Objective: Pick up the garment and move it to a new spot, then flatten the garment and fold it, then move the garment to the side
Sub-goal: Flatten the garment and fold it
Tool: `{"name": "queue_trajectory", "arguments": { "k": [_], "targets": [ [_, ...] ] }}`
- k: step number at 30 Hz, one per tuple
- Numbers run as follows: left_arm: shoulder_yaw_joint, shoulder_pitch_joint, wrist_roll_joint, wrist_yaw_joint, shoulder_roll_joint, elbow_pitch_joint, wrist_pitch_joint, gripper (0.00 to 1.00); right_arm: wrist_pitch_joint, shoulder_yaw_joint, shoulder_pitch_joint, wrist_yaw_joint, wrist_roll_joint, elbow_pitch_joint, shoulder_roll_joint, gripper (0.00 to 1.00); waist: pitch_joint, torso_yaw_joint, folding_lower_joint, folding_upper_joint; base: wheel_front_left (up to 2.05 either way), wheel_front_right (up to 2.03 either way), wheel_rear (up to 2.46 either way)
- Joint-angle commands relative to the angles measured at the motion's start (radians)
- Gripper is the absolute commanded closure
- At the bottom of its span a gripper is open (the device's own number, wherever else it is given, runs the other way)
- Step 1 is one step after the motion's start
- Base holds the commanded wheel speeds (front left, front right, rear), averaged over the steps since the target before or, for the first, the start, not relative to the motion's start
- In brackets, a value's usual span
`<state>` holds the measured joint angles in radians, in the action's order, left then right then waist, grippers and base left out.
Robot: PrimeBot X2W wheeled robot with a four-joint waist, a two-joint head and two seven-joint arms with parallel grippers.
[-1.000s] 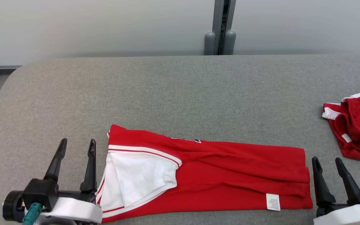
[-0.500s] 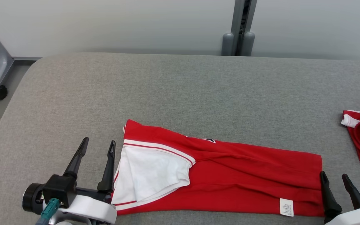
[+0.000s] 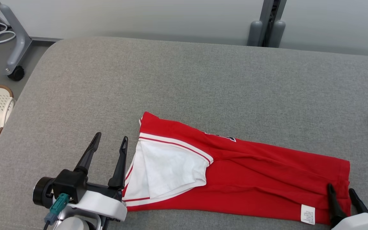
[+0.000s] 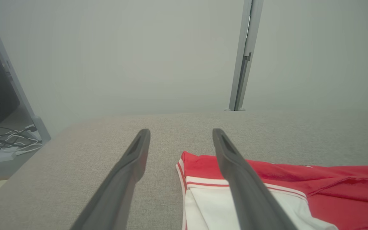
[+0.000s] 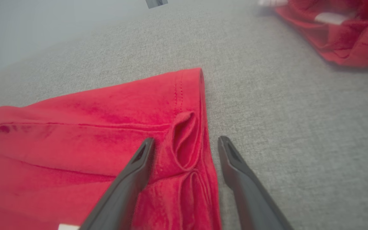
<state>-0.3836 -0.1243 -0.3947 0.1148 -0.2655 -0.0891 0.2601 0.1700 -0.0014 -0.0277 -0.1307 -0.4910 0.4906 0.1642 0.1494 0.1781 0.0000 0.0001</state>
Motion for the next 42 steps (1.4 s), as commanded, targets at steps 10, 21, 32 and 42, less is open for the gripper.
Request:
{"name": "queue_trajectory", "arguments": {
  "k": [10, 21, 32, 42],
  "targets": [
    [0.045, -0.026, 0.037, -0.030, 0.019, -0.011, 0.003, 0.00, 0.015, 0.113, -0.013, -0.003, -0.069, 0.087, -0.022, 1.00, 0.027, -0.015, 0.0000, -0.0001, 0.00, 0.00, 0.00],
    [0.091, -0.030, 0.064, -0.053, 0.044, -0.015, 0.003, 0.00, 0.090, 0.038, -0.056, 0.004, -0.139, 0.047, 0.073, 1.00, 0.045, -0.045, 0.0000, -0.0001, 0.00, 0.00, 0.00],
    [0.130, -0.034, 0.087, -0.077, 0.069, -0.020, 0.003, 0.00, 0.096, 0.011, -0.095, -0.001, -0.137, -0.045, 0.099, 1.00, 0.061, -0.064, 0.0000, -0.0001, 0.00, 0.00, 0.00],
    [0.146, -0.048, 0.113, -0.107, 0.094, -0.034, 0.003, 0.00, 0.003, 0.285, -0.087, 0.000, -0.159, -0.469, -0.053, 1.00, 0.059, -0.076, 0.0000, -0.0001, 0.00, 0.00, 0.00]
  ]
}}
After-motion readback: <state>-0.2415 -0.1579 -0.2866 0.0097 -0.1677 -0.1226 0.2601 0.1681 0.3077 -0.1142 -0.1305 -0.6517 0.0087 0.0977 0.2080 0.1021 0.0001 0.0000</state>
